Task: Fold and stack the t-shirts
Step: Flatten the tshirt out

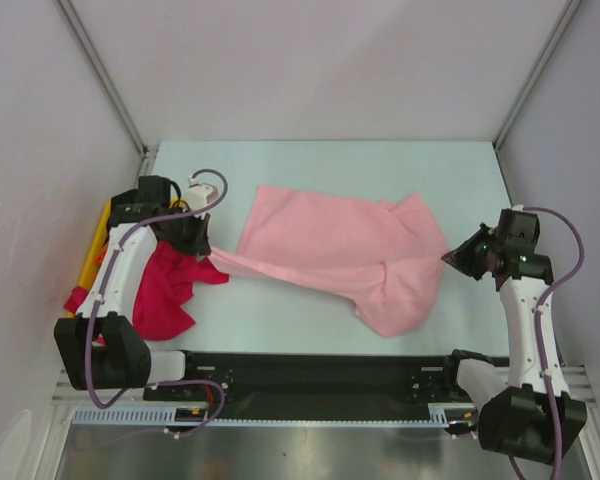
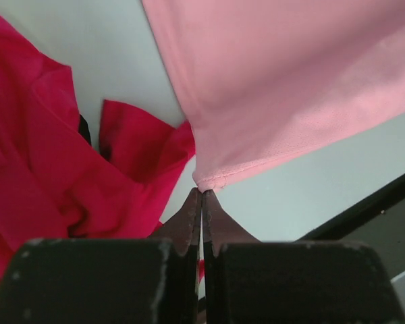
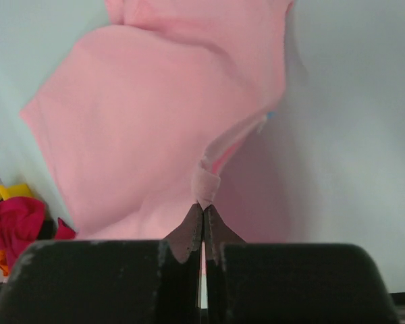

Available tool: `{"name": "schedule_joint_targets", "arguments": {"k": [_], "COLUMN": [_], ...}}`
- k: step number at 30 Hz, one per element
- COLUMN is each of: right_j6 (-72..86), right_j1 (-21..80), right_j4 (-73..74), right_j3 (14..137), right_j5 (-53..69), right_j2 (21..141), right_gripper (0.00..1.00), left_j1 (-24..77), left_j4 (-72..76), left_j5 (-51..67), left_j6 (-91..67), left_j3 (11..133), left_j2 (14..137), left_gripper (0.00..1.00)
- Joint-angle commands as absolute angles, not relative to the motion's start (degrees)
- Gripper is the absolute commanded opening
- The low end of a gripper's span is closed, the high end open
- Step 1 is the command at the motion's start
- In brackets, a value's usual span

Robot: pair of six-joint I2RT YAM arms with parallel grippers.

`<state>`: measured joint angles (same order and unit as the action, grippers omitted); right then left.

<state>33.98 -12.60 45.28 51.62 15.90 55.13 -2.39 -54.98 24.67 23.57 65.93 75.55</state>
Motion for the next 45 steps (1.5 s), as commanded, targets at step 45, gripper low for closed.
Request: {"name": "schedule_joint_targets", "arguments": {"k": [45], "right_j6": [33.9], "right_j1": [-8.2], "right_j4": [38.6], "right_j3": [89.5], "right_j5": [2.4], "right_j2": [57.6], "right_gripper": [0.0], "left_j1": [-3.1], "left_j4": [-52.8], "left_j5": [21.3], "left_j6": [12.1], "left_j3": [118.3], "left_j2": [78.8], "left_gripper": [0.0]}}
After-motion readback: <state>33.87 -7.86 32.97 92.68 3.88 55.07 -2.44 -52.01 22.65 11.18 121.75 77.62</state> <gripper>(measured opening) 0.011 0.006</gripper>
